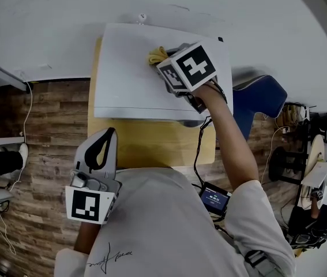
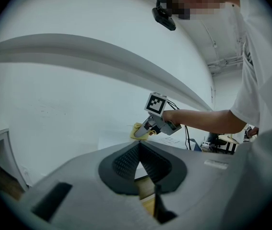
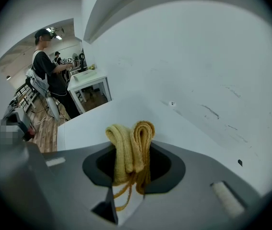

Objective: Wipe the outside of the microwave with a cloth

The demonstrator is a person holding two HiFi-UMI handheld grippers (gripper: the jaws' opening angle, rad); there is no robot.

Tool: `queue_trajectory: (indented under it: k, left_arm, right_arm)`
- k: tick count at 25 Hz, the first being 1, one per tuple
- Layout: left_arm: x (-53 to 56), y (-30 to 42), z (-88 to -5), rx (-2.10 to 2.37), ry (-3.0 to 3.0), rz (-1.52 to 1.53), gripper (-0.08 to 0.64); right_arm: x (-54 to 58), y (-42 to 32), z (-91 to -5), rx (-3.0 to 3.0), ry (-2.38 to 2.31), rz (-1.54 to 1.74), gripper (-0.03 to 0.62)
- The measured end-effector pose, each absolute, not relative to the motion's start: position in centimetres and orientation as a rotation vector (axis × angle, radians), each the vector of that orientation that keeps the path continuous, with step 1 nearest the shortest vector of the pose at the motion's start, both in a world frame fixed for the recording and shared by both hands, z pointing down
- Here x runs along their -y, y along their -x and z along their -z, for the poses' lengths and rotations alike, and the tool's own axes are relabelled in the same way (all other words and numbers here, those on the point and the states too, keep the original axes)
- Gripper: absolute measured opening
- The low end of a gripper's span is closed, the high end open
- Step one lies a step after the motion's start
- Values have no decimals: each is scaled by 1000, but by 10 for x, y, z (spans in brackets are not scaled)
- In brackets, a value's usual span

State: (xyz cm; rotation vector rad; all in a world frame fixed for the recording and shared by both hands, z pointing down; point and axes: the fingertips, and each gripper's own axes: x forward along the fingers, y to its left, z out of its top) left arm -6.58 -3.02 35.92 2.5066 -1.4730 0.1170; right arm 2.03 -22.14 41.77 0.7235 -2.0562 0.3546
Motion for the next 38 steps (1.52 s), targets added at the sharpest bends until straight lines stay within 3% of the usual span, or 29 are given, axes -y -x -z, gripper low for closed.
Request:
queue_trajectory:
  k: [38]
  left_arm:
    - [26, 82, -351, 1532, -2448, -82, -2]
  right_arm:
    - [167, 151, -401, 2311, -258, -379, 124]
